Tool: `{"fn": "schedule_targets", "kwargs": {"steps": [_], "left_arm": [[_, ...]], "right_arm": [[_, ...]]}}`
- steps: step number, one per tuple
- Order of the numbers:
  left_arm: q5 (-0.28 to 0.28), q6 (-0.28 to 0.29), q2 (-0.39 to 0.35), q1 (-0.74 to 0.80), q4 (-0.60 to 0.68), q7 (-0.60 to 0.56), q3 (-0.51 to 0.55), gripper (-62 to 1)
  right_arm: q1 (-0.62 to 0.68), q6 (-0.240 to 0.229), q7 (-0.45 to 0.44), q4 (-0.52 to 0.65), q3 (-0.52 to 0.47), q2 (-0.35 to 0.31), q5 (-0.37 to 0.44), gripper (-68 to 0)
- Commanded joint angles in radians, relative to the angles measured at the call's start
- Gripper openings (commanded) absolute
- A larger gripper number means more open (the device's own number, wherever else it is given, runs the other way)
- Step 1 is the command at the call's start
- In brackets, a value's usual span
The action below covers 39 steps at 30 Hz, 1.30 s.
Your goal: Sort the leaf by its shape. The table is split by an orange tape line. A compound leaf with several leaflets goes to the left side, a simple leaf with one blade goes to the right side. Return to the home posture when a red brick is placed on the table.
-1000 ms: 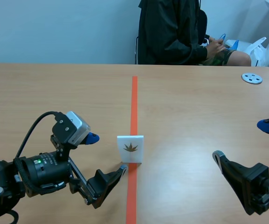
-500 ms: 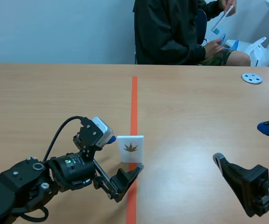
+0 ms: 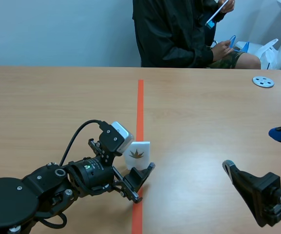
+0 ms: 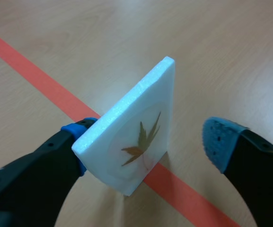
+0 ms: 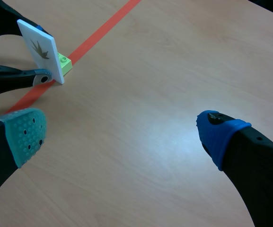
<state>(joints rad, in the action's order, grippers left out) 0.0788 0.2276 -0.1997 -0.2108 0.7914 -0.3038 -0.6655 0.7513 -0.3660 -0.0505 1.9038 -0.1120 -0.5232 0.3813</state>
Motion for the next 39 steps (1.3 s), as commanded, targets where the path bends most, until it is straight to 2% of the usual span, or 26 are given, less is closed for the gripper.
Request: {"fn": "schedule_targets", "kwargs": {"steps": [1,12,20,23,26,29,32,39], "left_arm": [[0.005,-0.005,0.002,-0.005,0.019,-0.014,0.002,-26.8],[0.005,-0.005,-0.001,-0.005,0.019,-0.014,0.002,-51.6],[0.006,-0.005,-0.004,-0.005,0.032,-0.006,0.002,-52.4],[0.007,-0.005,-0.020,0.001,0.085,0.029,0.011,-52.5],[0.015,-0.005,-0.053,0.016,0.182,0.071,0.034,-56.9],[0.080,-0.005,-0.090,0.030,0.287,0.139,0.087,-56.8],[0.118,-0.005,-0.119,0.039,0.362,0.196,0.167,-56.8],[0.214,-0.010,-0.148,0.042,0.406,0.253,0.394,-56.8]], "right_arm": [[-0.006,0.000,-0.006,0.018,-0.011,0.000,0.003,0.4],[-0.006,0.000,-0.002,0.018,-0.011,0.000,0.003,0.4],[-0.006,0.000,0.003,0.018,-0.011,0.000,0.003,0.4],[-0.006,0.000,0.003,0.018,-0.011,0.001,0.003,0.4],[-0.006,0.000,0.003,0.018,-0.011,0.001,0.003,0.4],[-0.006,0.000,0.003,0.018,-0.011,0.001,0.003,0.4],[-0.006,0.000,0.003,0.018,-0.011,0.001,0.003,0.4],[-0.006,0.000,0.003,0.018,-0.011,0.001,0.003,0.4]]}}
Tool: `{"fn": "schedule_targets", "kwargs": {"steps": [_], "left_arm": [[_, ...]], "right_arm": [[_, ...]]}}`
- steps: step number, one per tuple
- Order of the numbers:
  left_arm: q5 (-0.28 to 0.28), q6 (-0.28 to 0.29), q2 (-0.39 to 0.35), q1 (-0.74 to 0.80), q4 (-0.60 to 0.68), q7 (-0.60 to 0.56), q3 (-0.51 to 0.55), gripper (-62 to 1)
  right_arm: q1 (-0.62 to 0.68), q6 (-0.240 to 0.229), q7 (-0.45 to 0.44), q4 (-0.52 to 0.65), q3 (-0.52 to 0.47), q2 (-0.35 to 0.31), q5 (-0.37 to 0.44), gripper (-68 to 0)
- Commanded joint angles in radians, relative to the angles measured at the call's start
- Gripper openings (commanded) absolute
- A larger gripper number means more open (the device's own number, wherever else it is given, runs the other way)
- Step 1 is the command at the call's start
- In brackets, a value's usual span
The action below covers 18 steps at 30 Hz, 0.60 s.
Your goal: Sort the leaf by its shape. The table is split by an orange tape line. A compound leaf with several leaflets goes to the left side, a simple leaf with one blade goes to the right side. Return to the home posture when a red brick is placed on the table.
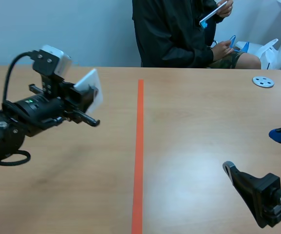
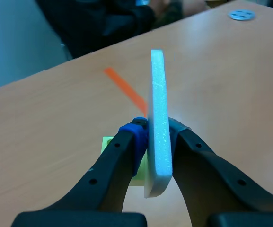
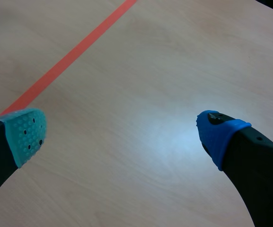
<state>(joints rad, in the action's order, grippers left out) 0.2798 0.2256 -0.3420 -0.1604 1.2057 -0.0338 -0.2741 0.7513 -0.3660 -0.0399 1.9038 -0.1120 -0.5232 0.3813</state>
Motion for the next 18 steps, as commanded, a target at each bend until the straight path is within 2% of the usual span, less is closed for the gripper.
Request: {"fn": "schedule_targets", "kwargs": {"steps": [1,5,10,14,18], "left_arm": [[0.013,-0.018,-0.010,-0.008,-0.012,-0.018,0.031,-56.8],[0.028,-0.050,-0.040,-0.009,-0.045,-0.018,0.106,-56.8],[0.121,-0.111,-0.079,-0.013,-0.143,-0.034,0.140,-56.7],[0.195,-0.120,-0.085,-0.042,-0.263,-0.069,0.146,-56.7],[0.204,-0.123,-0.082,-0.094,-0.406,-0.142,0.146,-56.7]], "right_arm": [[-0.006,0.000,-0.007,0.018,-0.011,0.001,0.003,0.4],[-0.006,0.000,-0.007,0.018,-0.011,0.003,0.003,0.4],[-0.006,0.000,-0.007,0.018,-0.011,0.003,0.003,0.4],[-0.006,0.000,-0.006,0.018,-0.011,0.003,0.003,0.4],[-0.006,0.000,0.001,0.018,-0.011,0.003,0.003,0.4]]}}
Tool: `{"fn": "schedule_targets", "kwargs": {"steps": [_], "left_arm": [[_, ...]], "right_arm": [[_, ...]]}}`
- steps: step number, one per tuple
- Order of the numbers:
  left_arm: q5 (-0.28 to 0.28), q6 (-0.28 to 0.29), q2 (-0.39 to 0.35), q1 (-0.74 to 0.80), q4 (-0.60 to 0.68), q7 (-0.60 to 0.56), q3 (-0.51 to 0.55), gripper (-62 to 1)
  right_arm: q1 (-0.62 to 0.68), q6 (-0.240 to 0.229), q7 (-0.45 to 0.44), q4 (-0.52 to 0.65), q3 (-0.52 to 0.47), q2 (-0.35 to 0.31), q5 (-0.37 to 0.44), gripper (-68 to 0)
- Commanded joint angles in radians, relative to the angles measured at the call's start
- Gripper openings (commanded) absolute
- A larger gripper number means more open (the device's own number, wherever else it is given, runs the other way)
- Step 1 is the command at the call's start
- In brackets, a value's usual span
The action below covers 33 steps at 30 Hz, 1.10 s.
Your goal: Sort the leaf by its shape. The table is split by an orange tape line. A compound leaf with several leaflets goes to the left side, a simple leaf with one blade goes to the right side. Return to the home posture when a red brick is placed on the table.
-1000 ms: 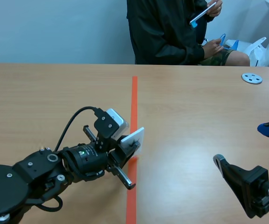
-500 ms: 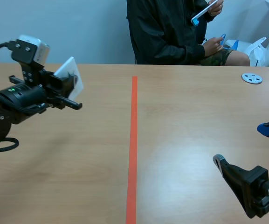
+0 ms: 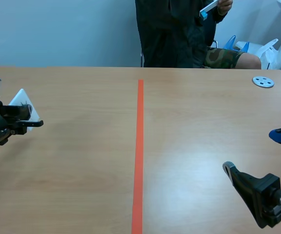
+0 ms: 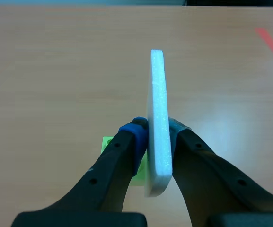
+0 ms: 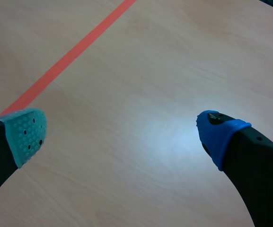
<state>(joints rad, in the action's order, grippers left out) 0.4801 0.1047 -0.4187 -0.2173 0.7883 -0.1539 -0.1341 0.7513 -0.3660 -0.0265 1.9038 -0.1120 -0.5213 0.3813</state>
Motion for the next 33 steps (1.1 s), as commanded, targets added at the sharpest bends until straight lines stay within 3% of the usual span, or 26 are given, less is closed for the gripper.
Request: {"fn": "schedule_targets", "kwargs": {"steps": [1,8,18,26,33], "left_arm": [[0.004,-0.002,-0.005,-0.053,-0.027,-0.040,0.006,-56.7],[0.003,-0.002,-0.003,-0.121,-0.210,-0.097,0.006,-56.7],[-0.009,-0.010,0.037,-0.133,-0.285,-0.111,0.006,-56.4],[-0.009,-0.017,0.035,-0.133,-0.288,-0.112,0.006,-41.5],[-0.009,-0.016,0.019,-0.132,-0.255,-0.137,0.006,-10.3]], "right_arm": [[-0.006,0.000,-0.012,0.018,-0.011,0.001,0.003,0.4],[-0.006,0.000,-0.012,0.018,-0.011,0.001,0.003,0.4],[-0.006,0.000,0.003,0.018,-0.011,0.001,0.003,0.4],[-0.006,0.000,0.002,0.018,-0.011,0.001,0.003,0.4],[-0.006,0.000,0.002,0.018,-0.011,0.001,0.003,0.4]]}}
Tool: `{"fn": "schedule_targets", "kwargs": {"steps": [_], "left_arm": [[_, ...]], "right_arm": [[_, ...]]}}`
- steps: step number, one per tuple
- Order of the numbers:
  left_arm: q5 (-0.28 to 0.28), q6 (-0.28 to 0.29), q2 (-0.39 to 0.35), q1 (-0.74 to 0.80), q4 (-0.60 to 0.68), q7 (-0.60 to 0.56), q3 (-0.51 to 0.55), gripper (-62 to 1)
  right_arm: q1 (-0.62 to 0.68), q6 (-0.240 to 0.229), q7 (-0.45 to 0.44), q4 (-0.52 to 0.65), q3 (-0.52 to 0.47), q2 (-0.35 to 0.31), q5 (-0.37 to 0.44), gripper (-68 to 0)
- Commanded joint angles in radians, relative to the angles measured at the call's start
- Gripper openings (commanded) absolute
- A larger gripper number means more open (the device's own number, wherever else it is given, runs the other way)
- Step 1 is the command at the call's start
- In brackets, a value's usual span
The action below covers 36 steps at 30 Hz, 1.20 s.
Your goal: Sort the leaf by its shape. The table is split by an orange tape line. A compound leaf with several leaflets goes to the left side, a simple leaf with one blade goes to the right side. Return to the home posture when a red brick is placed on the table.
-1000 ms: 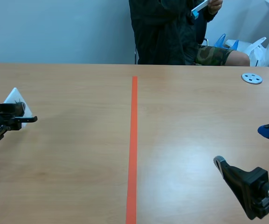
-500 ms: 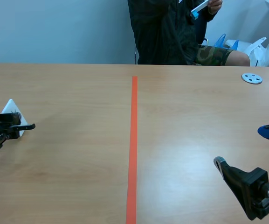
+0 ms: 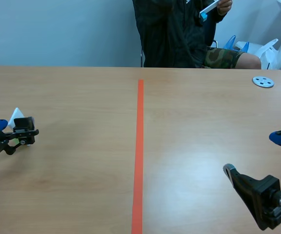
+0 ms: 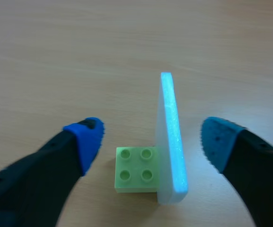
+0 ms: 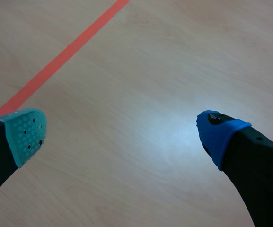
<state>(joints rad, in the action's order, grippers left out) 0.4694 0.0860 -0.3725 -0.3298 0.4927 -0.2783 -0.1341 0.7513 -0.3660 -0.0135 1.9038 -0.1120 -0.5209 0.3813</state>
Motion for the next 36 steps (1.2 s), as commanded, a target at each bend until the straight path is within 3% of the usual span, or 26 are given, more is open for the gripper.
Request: {"fn": "schedule_targets", "kwargs": {"steps": [1,6,8,12,14,22,29,36], "left_arm": [[0.001,0.002,-0.033,-0.019,0.058,0.006,0.006,-7.6],[-0.010,0.002,-0.075,0.026,0.219,0.106,0.007,1.4],[-0.019,-0.001,-0.094,0.063,0.317,0.137,0.007,1.4],[-0.136,-0.009,-0.122,0.145,0.521,0.229,0.008,1.4],[-0.164,-0.009,-0.133,0.198,0.624,0.247,0.008,1.4],[-0.175,-0.002,-0.143,0.423,1.035,0.335,0.008,1.4],[-0.175,0.072,-0.143,0.645,1.313,0.370,0.008,1.4],[-0.175,0.218,-0.111,0.797,1.420,0.364,0.007,1.4]], "right_arm": [[-0.006,0.000,-0.011,0.018,-0.011,0.000,0.003,0.4],[-0.006,0.000,-0.008,0.018,-0.011,0.000,0.003,0.4],[-0.006,0.000,-0.007,0.018,-0.011,0.000,0.003,0.4],[-0.006,0.000,-0.003,0.018,-0.011,0.000,0.003,0.4],[-0.006,0.000,-0.003,0.018,-0.011,0.000,0.003,0.4],[-0.006,0.000,-0.003,0.018,-0.011,0.000,0.003,0.4],[-0.006,0.000,-0.003,0.018,-0.011,0.000,0.003,0.4],[-0.006,0.000,-0.003,0.018,-0.011,0.000,0.003,0.4]]}}
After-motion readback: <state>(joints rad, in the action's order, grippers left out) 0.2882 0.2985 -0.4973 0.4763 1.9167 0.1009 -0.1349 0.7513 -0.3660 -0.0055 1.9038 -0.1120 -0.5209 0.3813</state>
